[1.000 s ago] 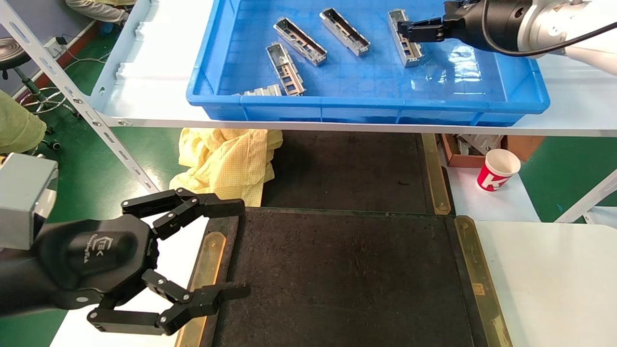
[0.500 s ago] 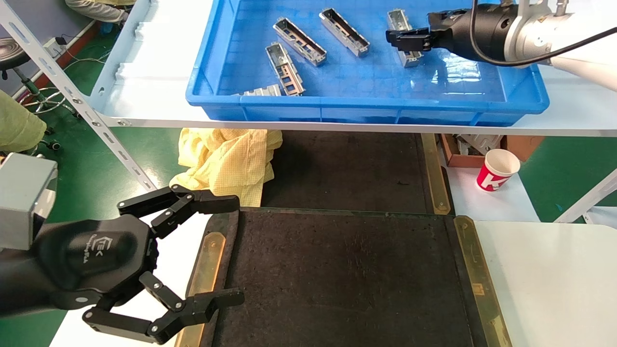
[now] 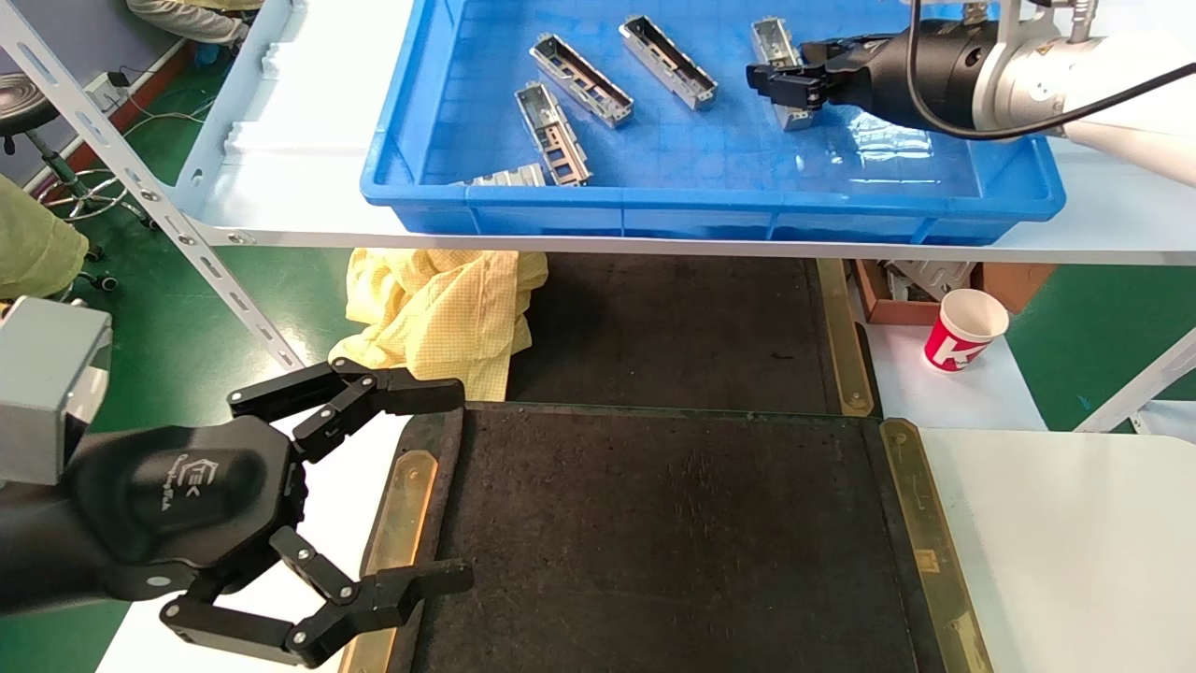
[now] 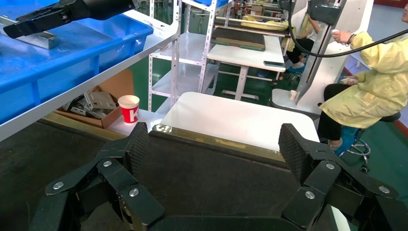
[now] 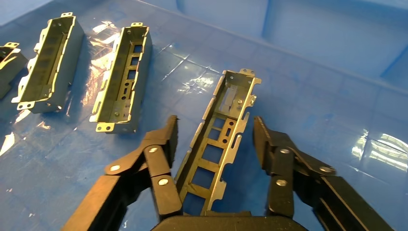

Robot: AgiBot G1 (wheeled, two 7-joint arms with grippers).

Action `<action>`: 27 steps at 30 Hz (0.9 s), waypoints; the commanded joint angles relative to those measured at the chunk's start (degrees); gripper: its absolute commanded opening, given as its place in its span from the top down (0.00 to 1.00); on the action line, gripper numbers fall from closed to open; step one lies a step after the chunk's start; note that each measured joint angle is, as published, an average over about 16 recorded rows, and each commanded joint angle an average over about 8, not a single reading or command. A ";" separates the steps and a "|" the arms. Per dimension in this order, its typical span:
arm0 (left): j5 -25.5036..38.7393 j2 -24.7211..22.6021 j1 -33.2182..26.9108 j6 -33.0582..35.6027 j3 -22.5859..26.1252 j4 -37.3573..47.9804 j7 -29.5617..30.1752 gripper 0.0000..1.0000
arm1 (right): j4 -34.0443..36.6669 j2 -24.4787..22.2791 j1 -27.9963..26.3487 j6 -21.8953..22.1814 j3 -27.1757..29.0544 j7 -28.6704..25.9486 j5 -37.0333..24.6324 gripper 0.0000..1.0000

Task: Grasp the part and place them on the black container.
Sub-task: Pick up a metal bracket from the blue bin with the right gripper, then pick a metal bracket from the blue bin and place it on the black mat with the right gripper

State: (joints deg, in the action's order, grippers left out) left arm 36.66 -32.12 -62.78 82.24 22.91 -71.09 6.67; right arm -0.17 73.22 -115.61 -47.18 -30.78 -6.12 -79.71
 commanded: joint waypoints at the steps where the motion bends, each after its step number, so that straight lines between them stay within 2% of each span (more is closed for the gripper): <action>1: 0.00 0.00 0.00 0.00 0.00 0.00 0.00 0.00 | 0.01 -0.01 -0.01 -0.20 -0.01 0.01 -0.02 1.00; 20: 0.00 0.00 0.00 0.00 0.00 0.00 0.00 0.00 | -0.85 -2.34 -2.05 -2.70 0.20 0.81 0.28 1.00; 24: 0.00 0.00 0.00 0.00 0.00 0.00 0.00 0.00 | -1.82 -3.87 -3.26 -6.29 0.48 1.74 0.72 1.00; 27: 0.00 0.00 0.00 0.00 0.00 0.00 0.00 0.00 | -2.71 -5.50 -4.10 -11.88 0.64 2.64 1.05 1.00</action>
State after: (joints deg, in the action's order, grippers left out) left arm 36.66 -32.12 -62.78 82.24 22.91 -71.09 6.66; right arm -2.81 67.49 -119.60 -60.92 -30.24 -3.44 -78.71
